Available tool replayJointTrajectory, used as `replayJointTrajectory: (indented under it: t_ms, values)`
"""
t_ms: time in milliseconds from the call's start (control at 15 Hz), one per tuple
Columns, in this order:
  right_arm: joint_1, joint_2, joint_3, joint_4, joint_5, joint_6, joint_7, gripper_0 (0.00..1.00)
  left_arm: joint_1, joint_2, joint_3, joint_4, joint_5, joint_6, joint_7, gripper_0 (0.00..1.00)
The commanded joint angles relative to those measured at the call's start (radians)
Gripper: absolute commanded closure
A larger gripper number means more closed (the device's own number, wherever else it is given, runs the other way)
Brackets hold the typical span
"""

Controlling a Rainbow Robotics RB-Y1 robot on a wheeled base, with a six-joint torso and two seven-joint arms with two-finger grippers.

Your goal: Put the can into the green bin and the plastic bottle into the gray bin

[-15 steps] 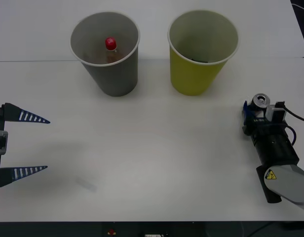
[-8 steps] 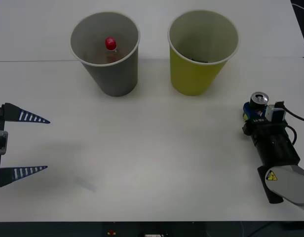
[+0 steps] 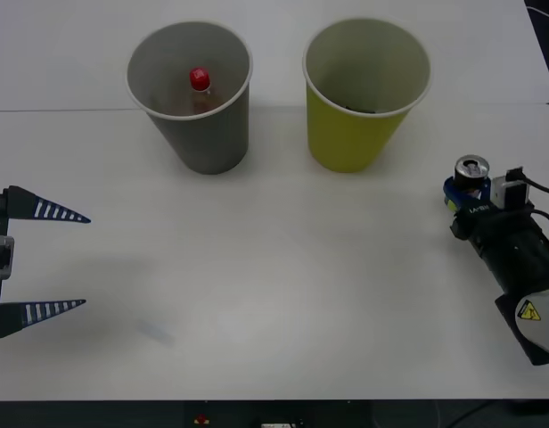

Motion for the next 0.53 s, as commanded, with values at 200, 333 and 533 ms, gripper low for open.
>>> replayJointTrajectory:
  t_ms: [200, 333, 533]
  values:
    - [0.168, -0.023, -0.313, -0.213, 0.165, -0.360, 0.003, 1.00, 0.000, 0.000, 0.000, 0.000, 0.000, 0.000, 0.000, 0.00]
    - [0.244, -0.021, -0.470, -0.327, 0.204, -0.564, 0.006, 1.00, 0.000, 0.000, 0.000, 0.000, 0.000, 0.000, 0.000, 0.00]
    - [0.318, -0.020, -0.603, -0.444, 0.192, -0.726, -0.006, 1.00, 0.000, 0.000, 0.000, 0.000, 0.000, 0.000, 0.000, 0.00]
